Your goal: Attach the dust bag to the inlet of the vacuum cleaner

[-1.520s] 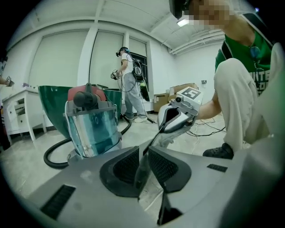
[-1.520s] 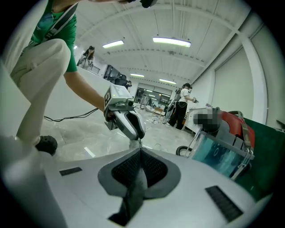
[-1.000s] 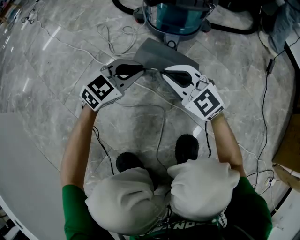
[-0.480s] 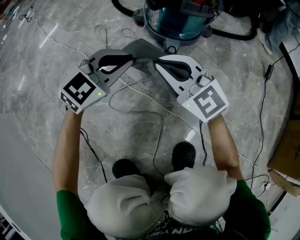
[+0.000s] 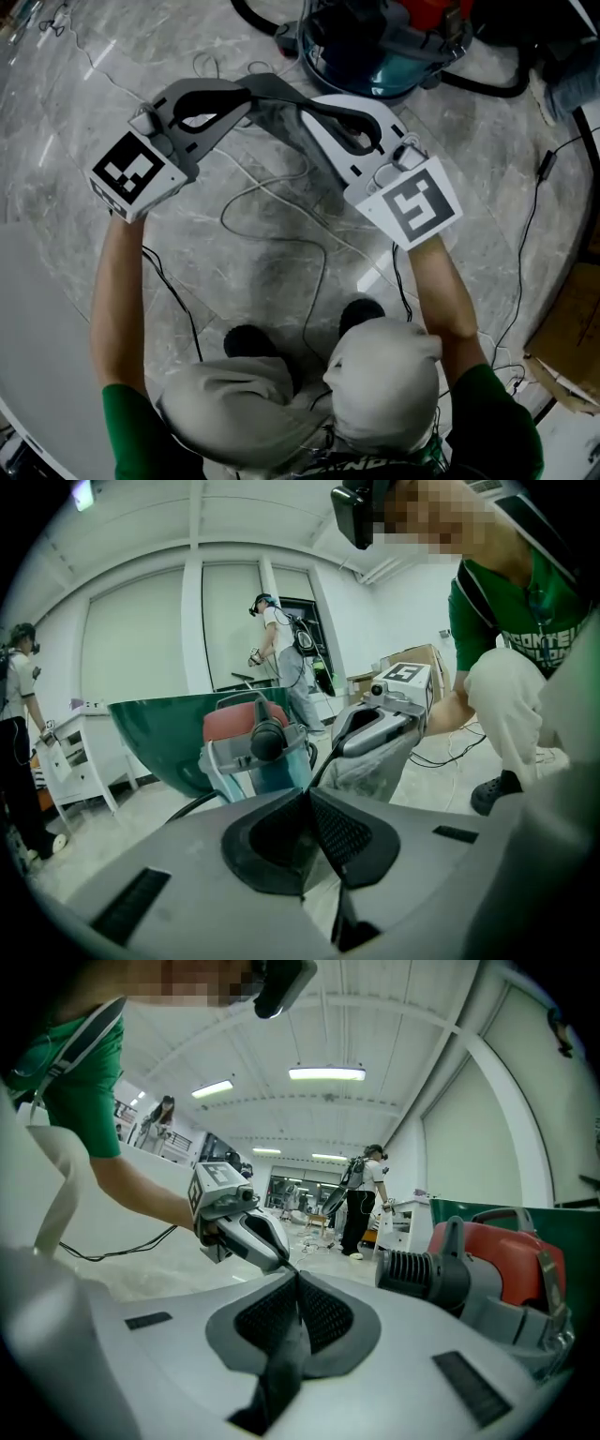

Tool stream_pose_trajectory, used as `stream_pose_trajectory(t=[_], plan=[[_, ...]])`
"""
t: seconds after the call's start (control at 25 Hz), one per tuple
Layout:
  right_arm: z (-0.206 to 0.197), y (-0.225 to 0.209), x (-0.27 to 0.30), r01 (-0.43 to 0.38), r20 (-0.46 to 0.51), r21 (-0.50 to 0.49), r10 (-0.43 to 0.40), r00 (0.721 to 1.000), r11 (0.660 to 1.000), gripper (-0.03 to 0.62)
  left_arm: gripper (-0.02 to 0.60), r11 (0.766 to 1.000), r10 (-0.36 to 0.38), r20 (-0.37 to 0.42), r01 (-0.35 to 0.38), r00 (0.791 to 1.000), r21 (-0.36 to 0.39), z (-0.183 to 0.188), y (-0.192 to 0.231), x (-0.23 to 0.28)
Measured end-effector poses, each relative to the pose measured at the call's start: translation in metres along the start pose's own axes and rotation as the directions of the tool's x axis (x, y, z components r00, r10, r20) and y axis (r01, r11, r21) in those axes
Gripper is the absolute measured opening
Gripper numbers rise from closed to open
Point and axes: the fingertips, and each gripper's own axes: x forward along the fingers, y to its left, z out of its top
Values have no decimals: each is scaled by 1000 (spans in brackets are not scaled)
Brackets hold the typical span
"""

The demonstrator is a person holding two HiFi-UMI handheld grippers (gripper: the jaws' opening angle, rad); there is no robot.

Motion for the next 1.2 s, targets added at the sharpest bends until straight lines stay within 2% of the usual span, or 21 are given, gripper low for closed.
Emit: stream_pose_trajectory(t=[0.2,0.48,0.72,0.88,1.08,1.2], plan=[[12,-19,5,-66,6,3,66,998,998,14,21,999,10,-54,-7,998,46,18,16,2],[21,-31,-6,-104,-2,41,104,995,994,14,20,996,-65,-142,73,988,55,36,18,8],[32,-50,-10,-52,16,92,50,999,994,14,21,990,-65,-216,91,974,109,54,33,19],[33,-60,-4,-39,49,104,34,998,994,14,21,986,-69,-220,101,973,135,57,43,24],[22,-67,5,-37,-12,88,38,999,995,14,20,980,-123,-206,152,971,131,48,52,33],[20,-69,10,-13,-39,95,17,999,995,14,20,979,-121,-205,151,971,135,45,60,35]])
